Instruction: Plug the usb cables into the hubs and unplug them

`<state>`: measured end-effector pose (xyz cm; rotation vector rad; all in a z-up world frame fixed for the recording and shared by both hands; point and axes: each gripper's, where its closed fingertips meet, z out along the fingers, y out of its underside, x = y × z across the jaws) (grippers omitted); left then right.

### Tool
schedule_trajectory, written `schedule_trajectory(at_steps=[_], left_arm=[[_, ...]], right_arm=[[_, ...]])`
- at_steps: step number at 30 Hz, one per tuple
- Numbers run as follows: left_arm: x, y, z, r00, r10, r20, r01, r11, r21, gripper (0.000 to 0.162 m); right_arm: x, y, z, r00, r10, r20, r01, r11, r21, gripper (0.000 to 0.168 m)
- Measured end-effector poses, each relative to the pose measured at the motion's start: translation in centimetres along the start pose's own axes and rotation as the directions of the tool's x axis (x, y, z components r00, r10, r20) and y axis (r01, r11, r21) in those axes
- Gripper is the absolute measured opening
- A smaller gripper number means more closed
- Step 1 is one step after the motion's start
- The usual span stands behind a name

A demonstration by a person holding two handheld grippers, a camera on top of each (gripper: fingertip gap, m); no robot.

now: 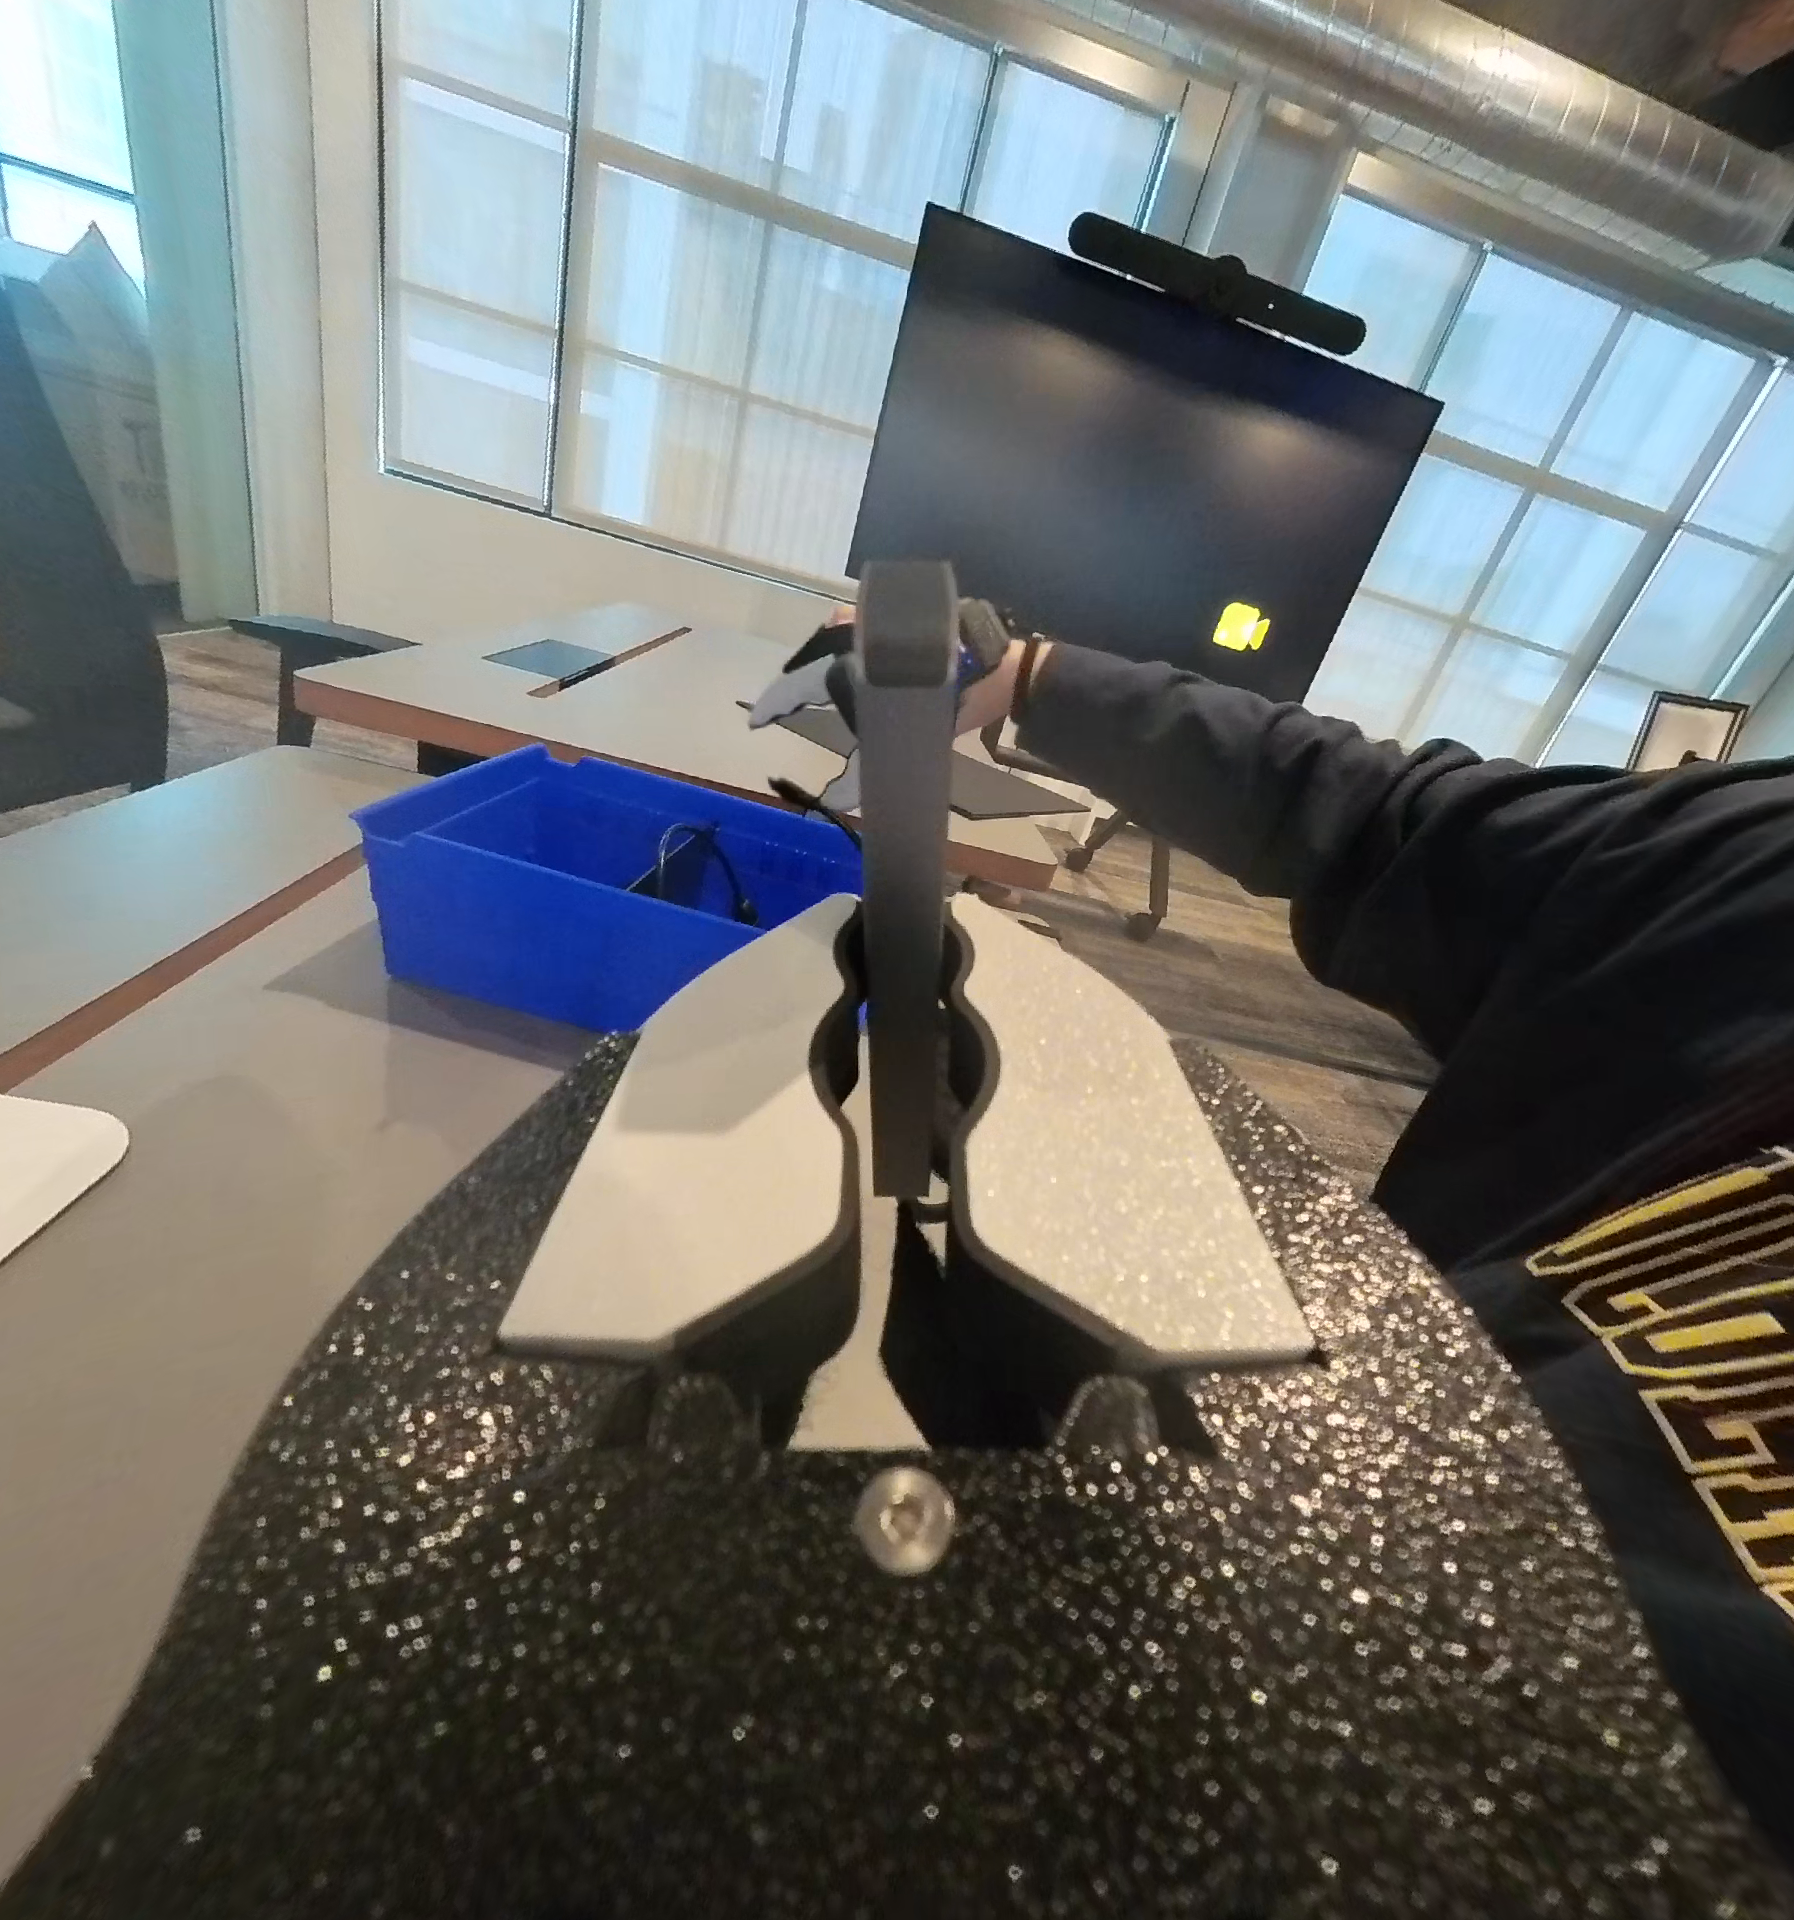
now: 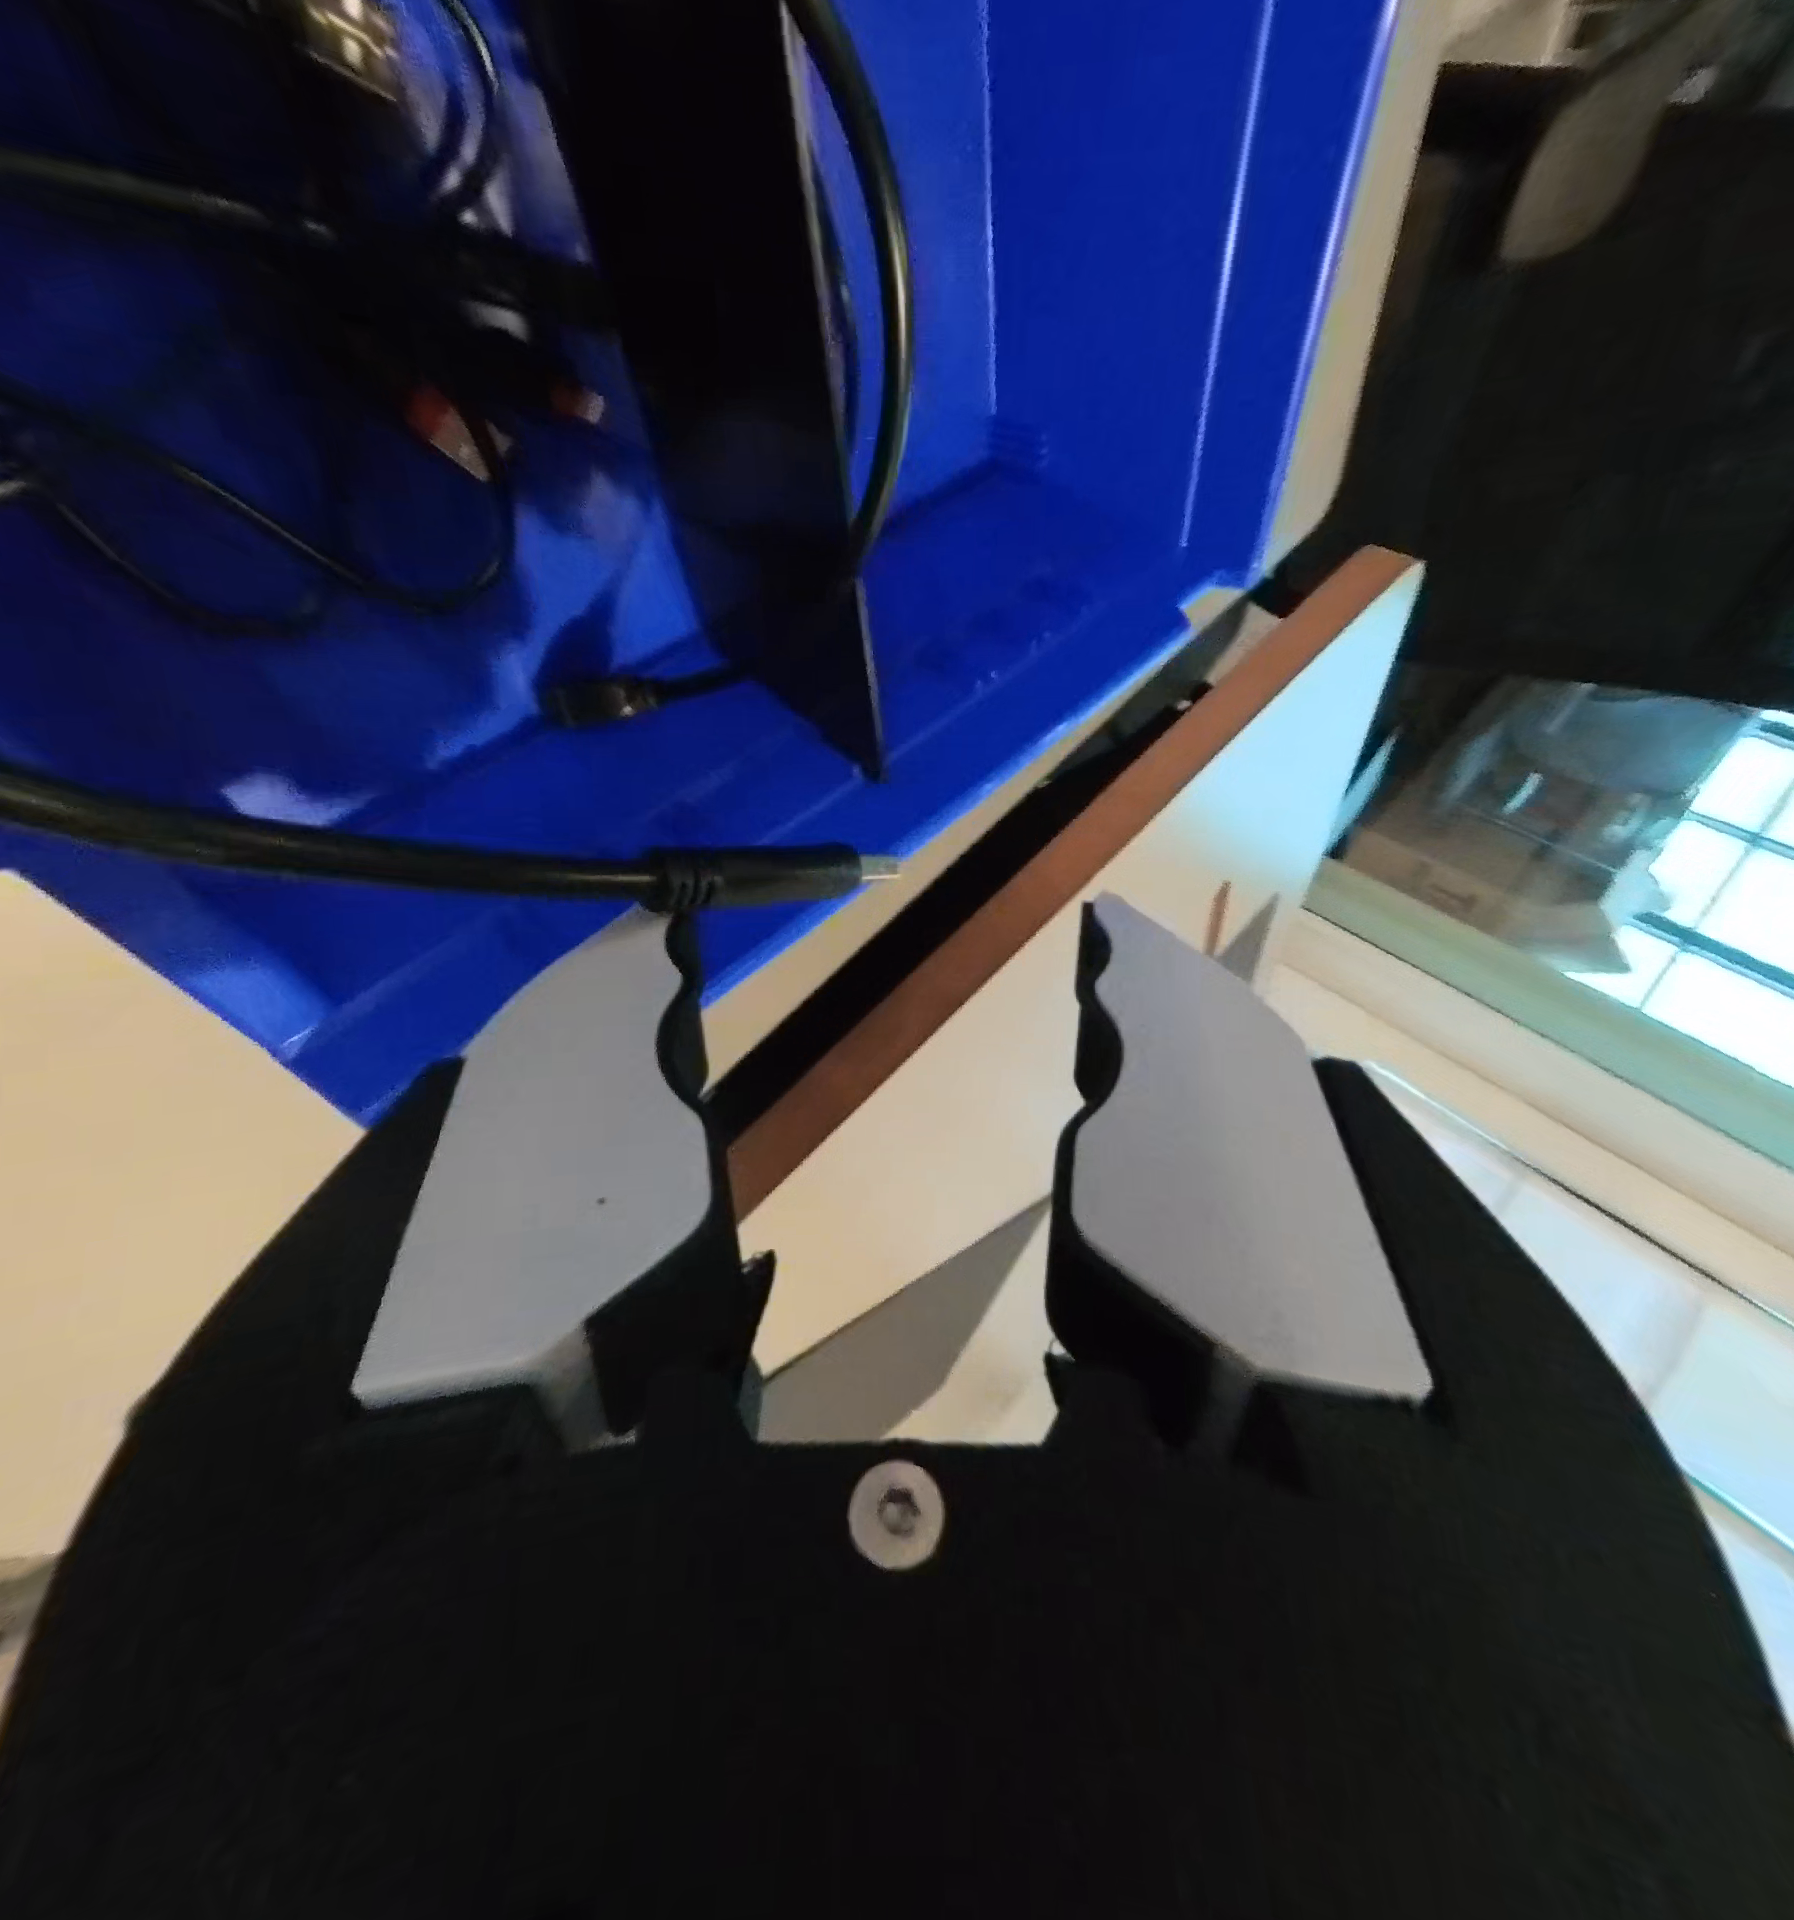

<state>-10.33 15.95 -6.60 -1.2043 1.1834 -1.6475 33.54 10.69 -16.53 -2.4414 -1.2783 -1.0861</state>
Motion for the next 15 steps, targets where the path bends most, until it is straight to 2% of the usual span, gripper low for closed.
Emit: schedule_trajectory(at_steps=[4,6,9,11,13,15], left_arm=[[-0.1,0.0,-0.1,1.0,-0.003,0.001,0.003,1.0,0.001,0.012],[-0.1,0.1,-0.1,1.0,-0.006,0.0,0.006,1.0,-0.001,0.012],[-0.2,0.2,0.1,1.0,-0.009,-0.003,0.009,1.0,-0.009,0.012],[-0.2,0.3,0.2,1.0,-0.009,-0.002,0.009,1.0,-0.013,0.012],[-0.3,0.4,0.3,1.0,-0.01,-0.001,0.01,1.0,-0.013,0.012],[-0.3,0.4,0.4,1.0,-0.01,0.0,0.01,1.0,-0.013,0.012]], right_arm=[[-0.7,0.9,-0.2,0.991,0.062,0.121,-0.06,0.998,-0.016,0.064],[-1.7,2.1,-0.2,0.969,0.107,0.222,-0.087,0.991,-0.097,0.07],[-2.7,4.5,-0.2,0.944,0.139,0.298,-0.068,0.969,-0.239,0.074],[-2.6,5.9,-0.5,0.941,0.151,0.301,-0.051,0.947,-0.316,0.076],[-1.5,6.4,-1.2,0.953,0.165,0.253,-0.068,0.932,-0.355,0.071],[0.0,4.3,-2.3,0.962,0.197,0.19,-0.141,0.951,-0.274,0.062]])
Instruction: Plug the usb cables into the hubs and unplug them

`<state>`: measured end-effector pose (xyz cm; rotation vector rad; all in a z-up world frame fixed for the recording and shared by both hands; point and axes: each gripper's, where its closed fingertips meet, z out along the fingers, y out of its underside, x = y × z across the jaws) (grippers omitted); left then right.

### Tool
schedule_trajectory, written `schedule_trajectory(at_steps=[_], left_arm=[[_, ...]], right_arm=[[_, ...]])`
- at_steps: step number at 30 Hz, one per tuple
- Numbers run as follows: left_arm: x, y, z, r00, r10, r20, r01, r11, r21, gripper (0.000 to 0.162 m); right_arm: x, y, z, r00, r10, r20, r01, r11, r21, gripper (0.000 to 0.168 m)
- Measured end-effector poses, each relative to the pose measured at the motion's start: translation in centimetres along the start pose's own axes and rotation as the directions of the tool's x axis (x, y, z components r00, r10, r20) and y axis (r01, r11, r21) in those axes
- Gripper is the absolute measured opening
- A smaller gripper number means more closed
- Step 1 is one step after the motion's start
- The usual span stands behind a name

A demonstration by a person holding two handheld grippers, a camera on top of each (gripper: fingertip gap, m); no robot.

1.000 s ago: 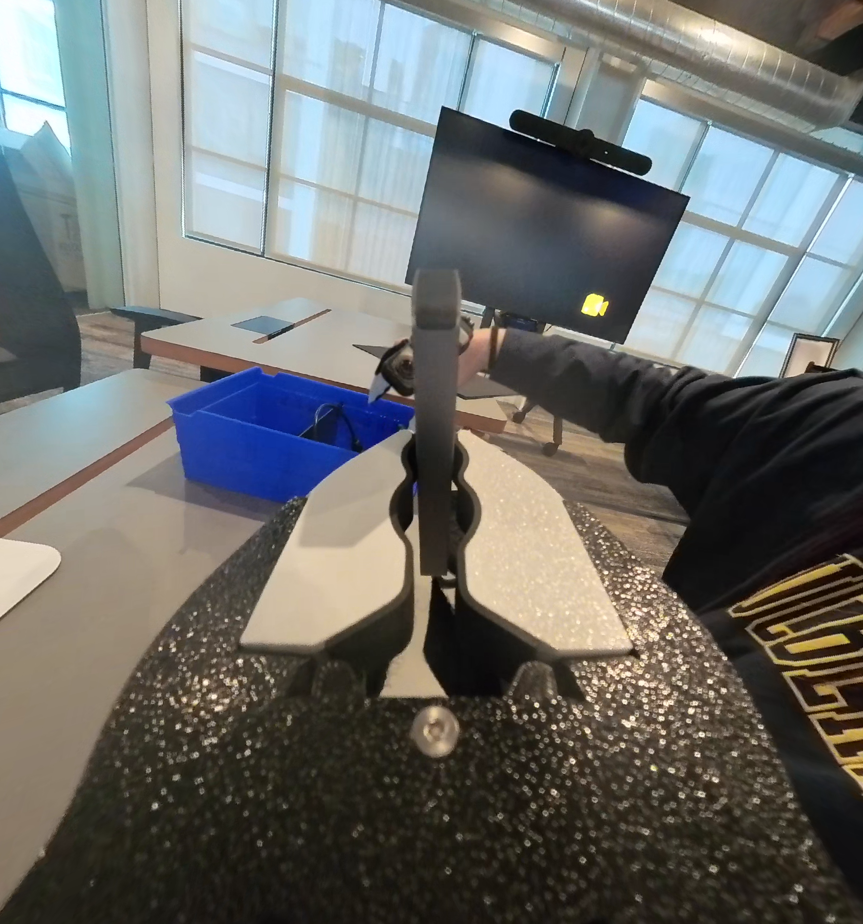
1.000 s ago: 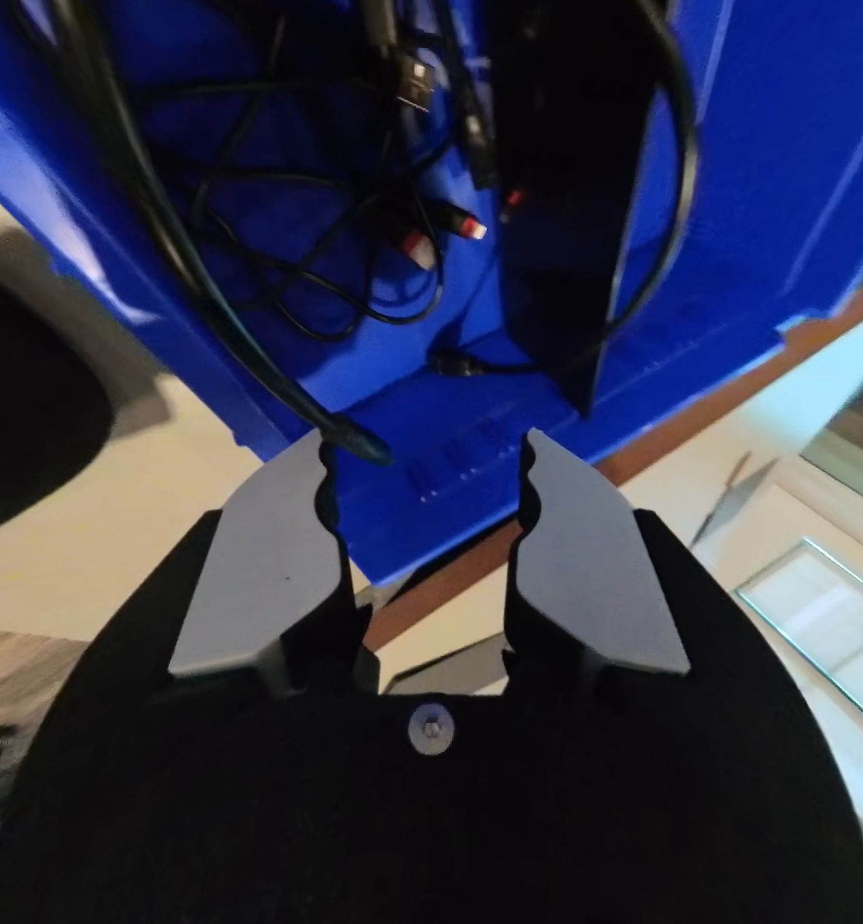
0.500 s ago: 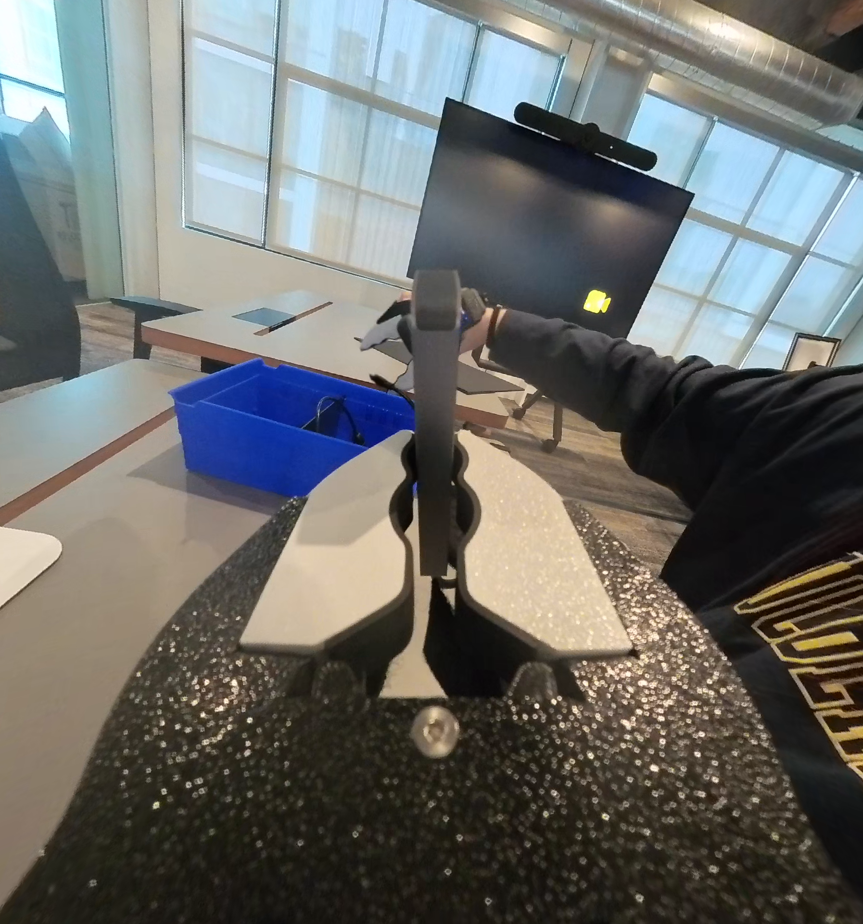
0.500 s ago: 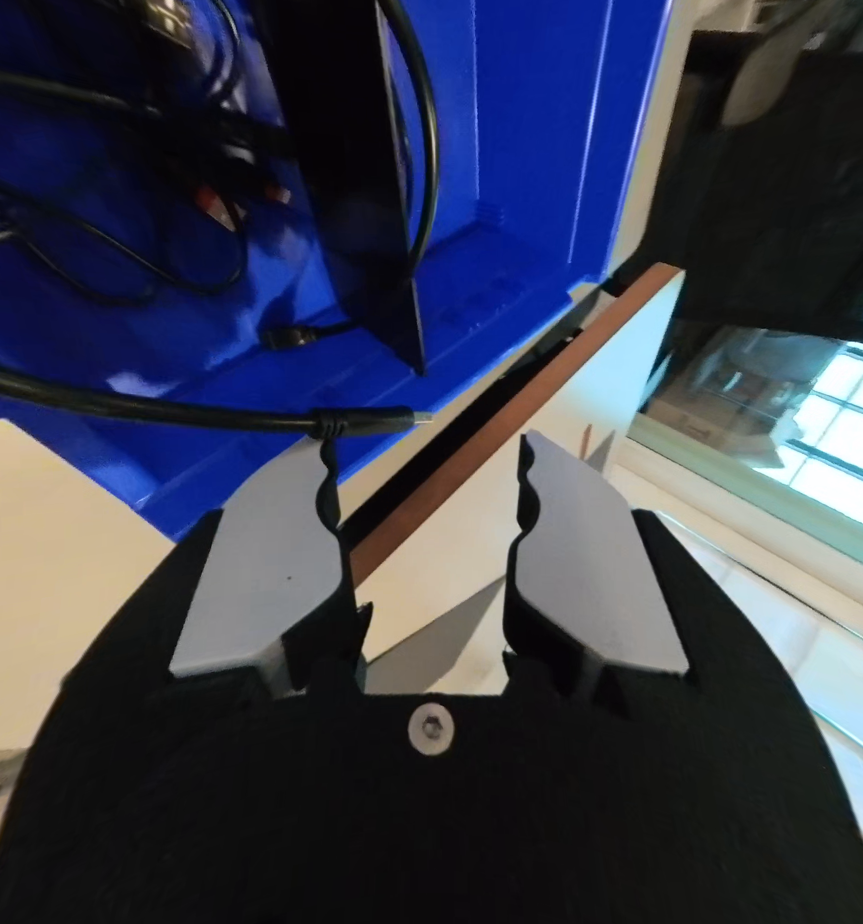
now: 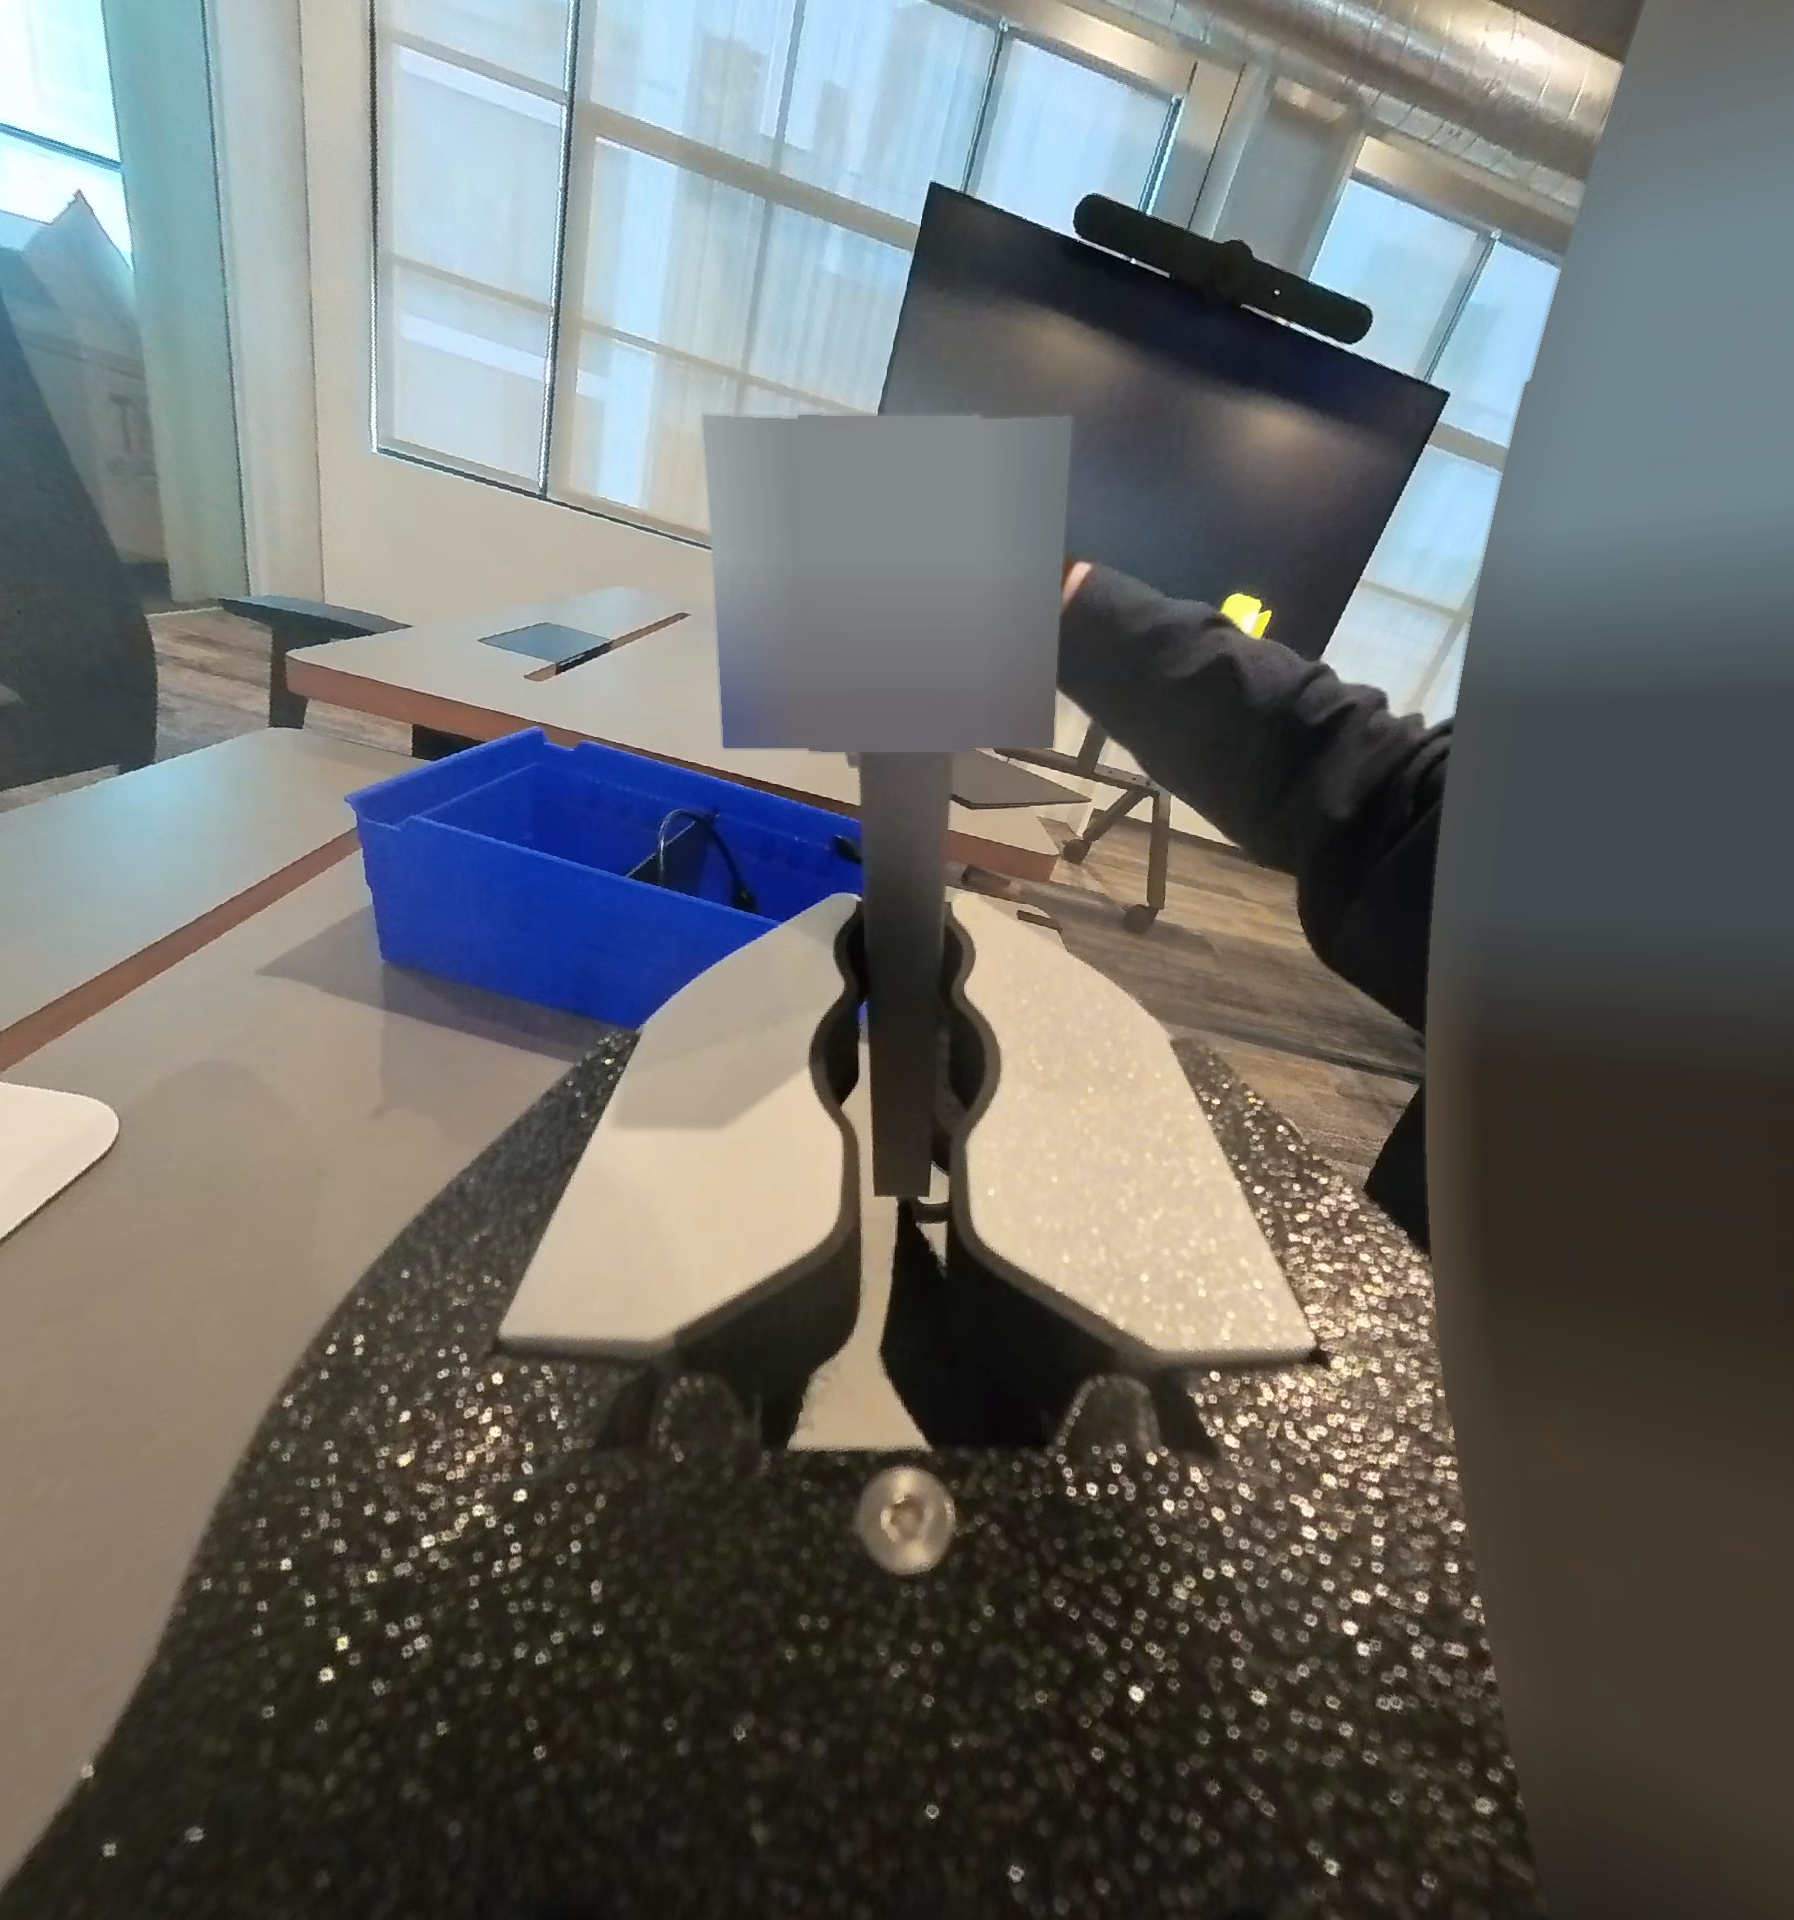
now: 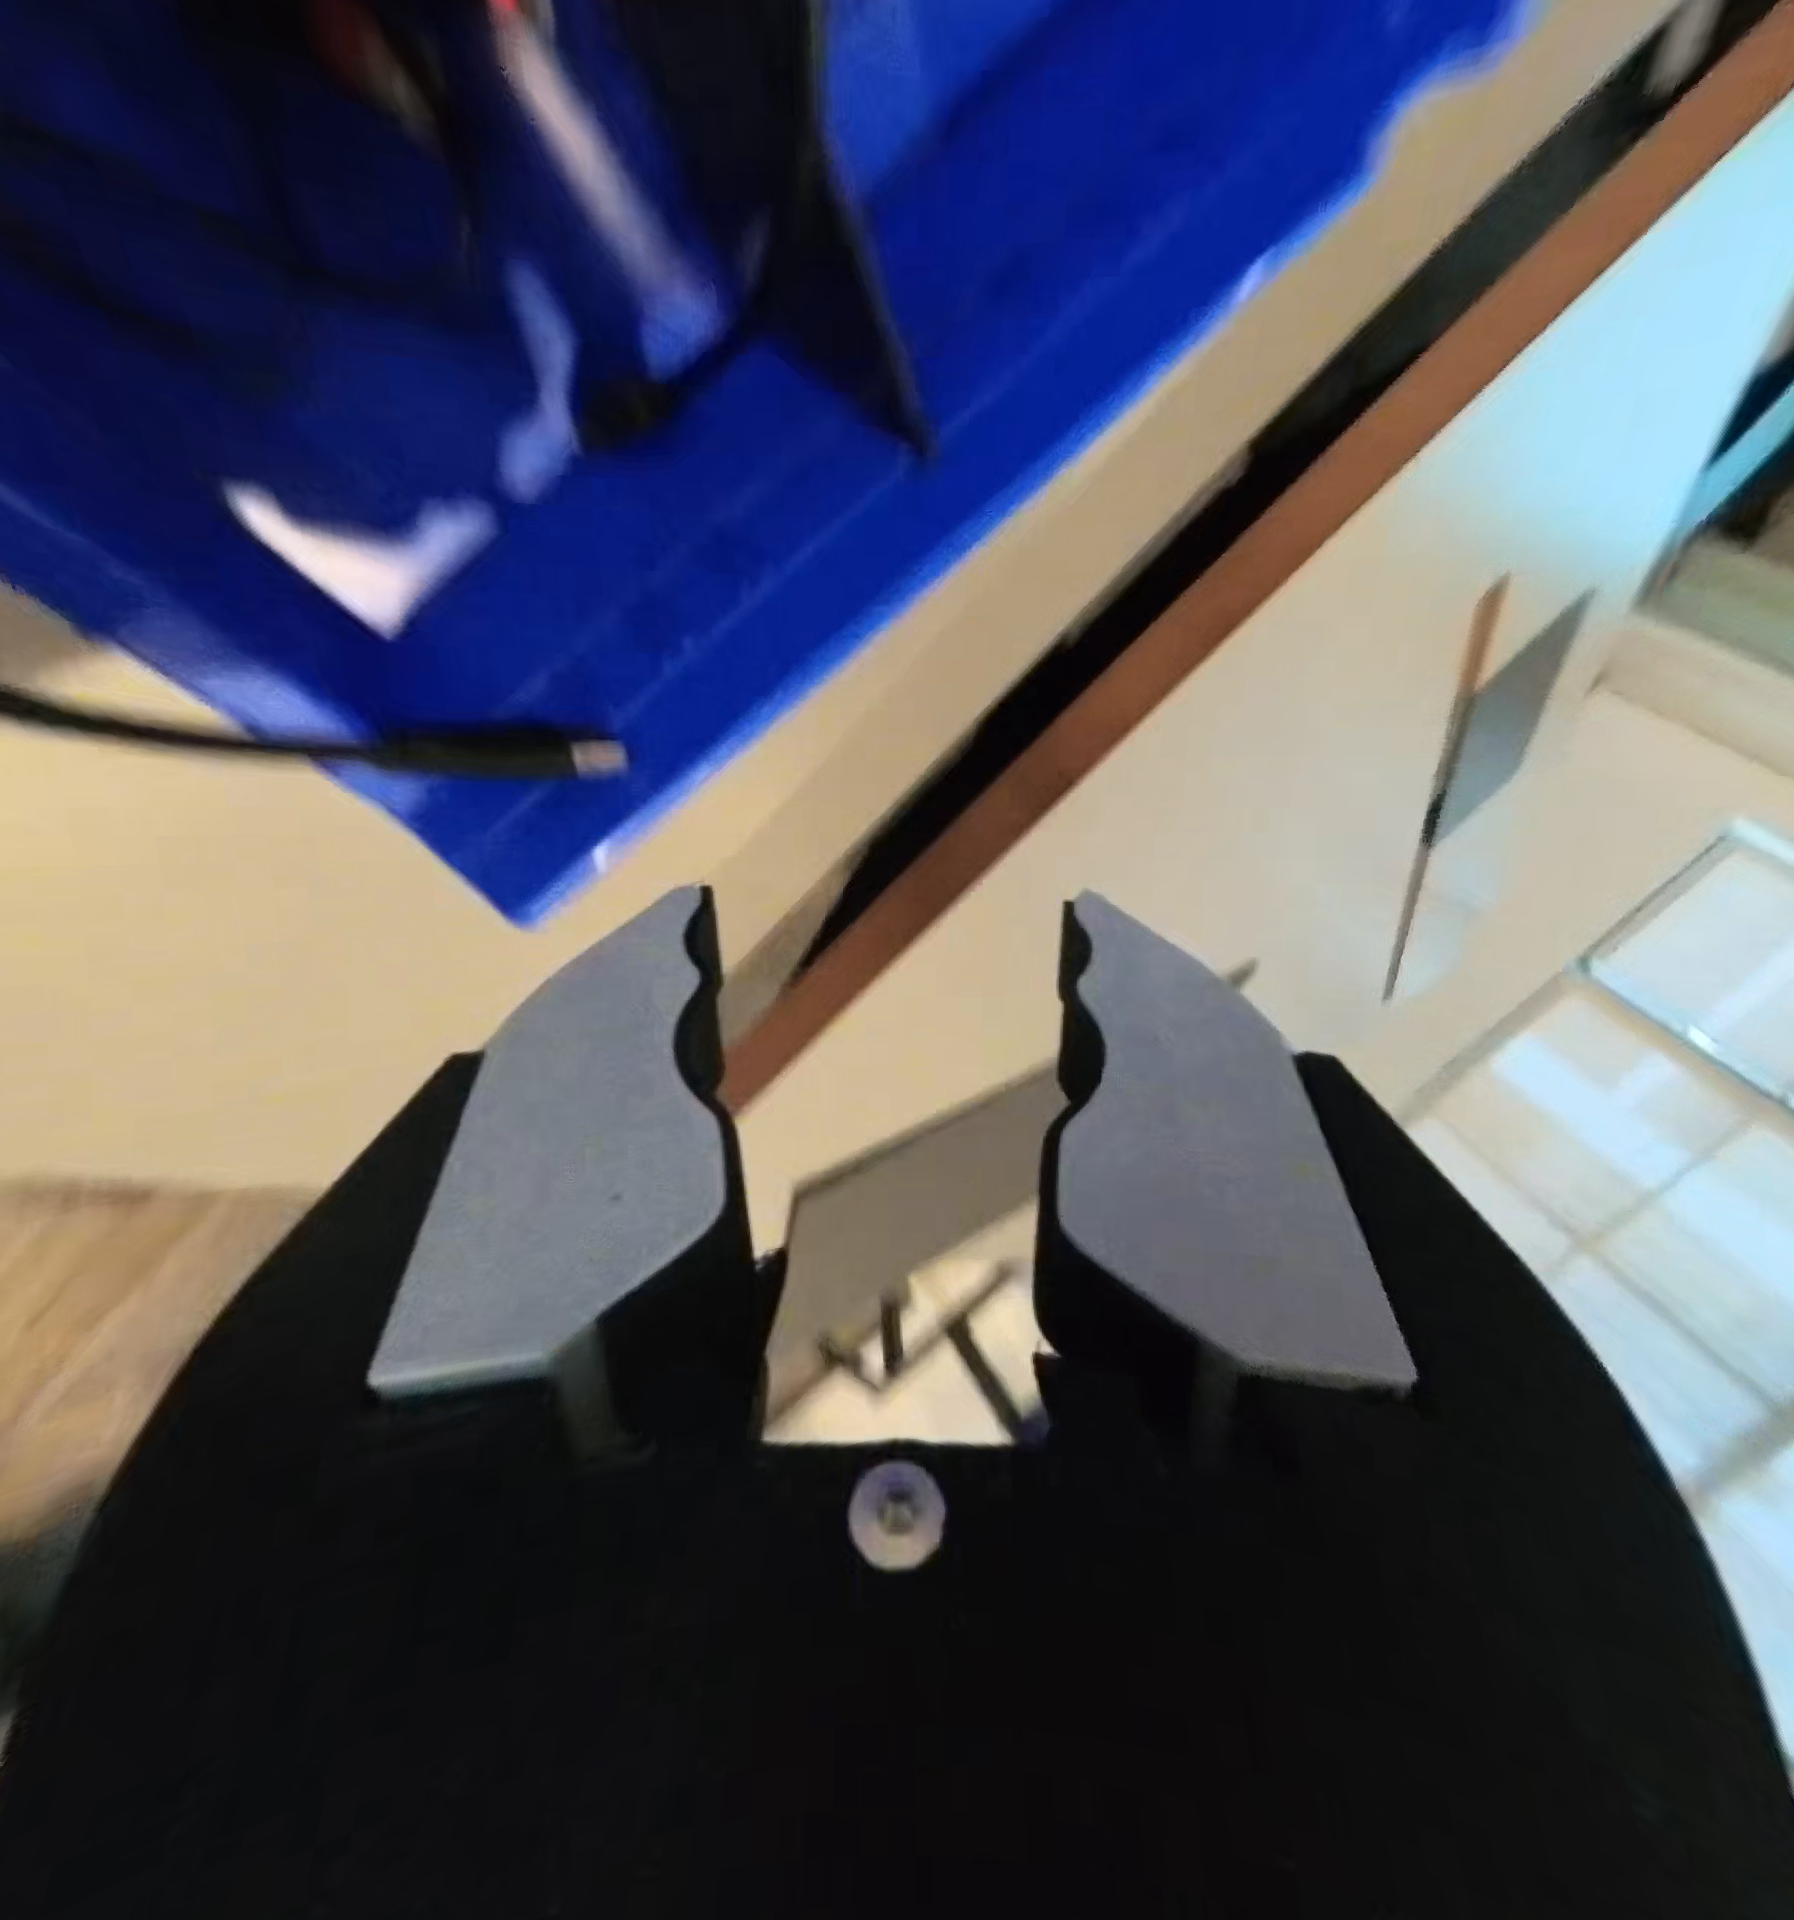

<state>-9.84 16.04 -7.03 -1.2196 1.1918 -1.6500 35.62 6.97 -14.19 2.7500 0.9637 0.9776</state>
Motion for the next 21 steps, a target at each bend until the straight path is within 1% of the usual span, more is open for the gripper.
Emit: schedule_trajectory(at_steps=[1,2,3,4,5,6,7,8,9,11,12,14,16,18,21], left_arm=[[-0.1,0.0,0.1,1.0,0.002,0.002,-0.002,1.0,0.001,0.012],[-0.1,0.0,0.2,1.0,0.005,0.001,-0.005,1.0,0.001,0.012],[0.0,0.1,0.3,1.0,0.009,-0.004,-0.009,1.0,-0.004,0.012],[0.1,0.3,0.5,1.0,0.017,-0.008,-0.017,1.0,-0.014,0.012],[0.2,0.5,0.7,0.999,0.031,-0.01,-0.031,0.999,-0.029,0.012],[0.3,0.8,0.9,0.999,0.049,-0.009,-0.049,0.998,-0.046,0.012],[0.5,1.0,1.1,0.998,0.07,-0.007,-0.07,0.995,-0.064,0.012],[0.7,1.2,1.4,0.996,0.094,-0.01,-0.095,0.992,-0.08,0.012],[1.1,1.4,1.7,0.993,0.118,-0.016,-0.119,0.988,-0.098,0.012],[1.6,1.8,2.2,0.988,0.155,-0.024,-0.157,0.977,-0.143,0.012],[1.9,2.1,2.5,0.984,0.175,-0.026,-0.177,0.971,-0.163,0.012],[2.4,2.5,3.1,0.978,0.207,-0.039,-0.21,0.957,-0.198,0.012],[2.8,3.0,3.5,0.973,0.226,-0.05,-0.231,0.944,-0.234,0.012],[2.8,3.5,3.9,0.968,0.247,-0.043,-0.249,0.931,-0.266,0.012],[2.4,3.1,4.0,0.964,0.267,0.001,-0.259,0.935,-0.242,0.014]], right_arm=[[-0.1,-2.4,-1.5,1.0,0.029,-0.011,-0.028,0.992,0.125,0.055],[-0.7,-5.5,-3.6,0.998,0.055,0.013,-0.056,0.957,0.283,0.048],[-2.0,-9.0,-6.2,0.996,0.054,0.075,-0.082,0.886,0.457,0.046],[-3.6,-12.4,-9.6,0.989,0.019,0.147,-0.107,0.776,0.622,0.046],[-5.3,-15.6,-13.5,0.977,-0.037,0.211,-0.141,0.63,0.763,0.045],[-6.8,-18.1,-17.6,0.961,-0.097,0.258,-0.184,0.471,0.863,0.042],[-8.1,-19.9,-21.4,0.944,-0.159,0.29,-0.226,0.328,0.917,0.04],[-9.3,-21.2,-24.6,0.926,-0.209,0.313,-0.266,0.224,0.938,0.039],[-10.8,-22.3,-27.1,0.904,-0.275,0.327,-0.294,0.156,0.943,0.041],[-13.5,-24.2,-30.3,0.876,-0.364,0.316,-0.299,0.103,0.949,0.044],[-14.8,-25.1,-31.2,0.872,-0.396,0.288,-0.274,0.092,0.957,0.04],[-16.8,-26.6,-32.0,0.874,-0.424,0.236,-0.211,0.107,0.972,0.032],[-18.5,-27.6,-32.9,0.854,-0.467,0.228,-0.207,0.096,0.974,0.024],[-19.5,-27.8,-33.6,0.827,-0.512,0.23,-0.216,0.088,0.972,0.016],[-19.6,-27.6,-33.7,0.82,-0.526,0.227,-0.206,0.1,0.974,0.012]])
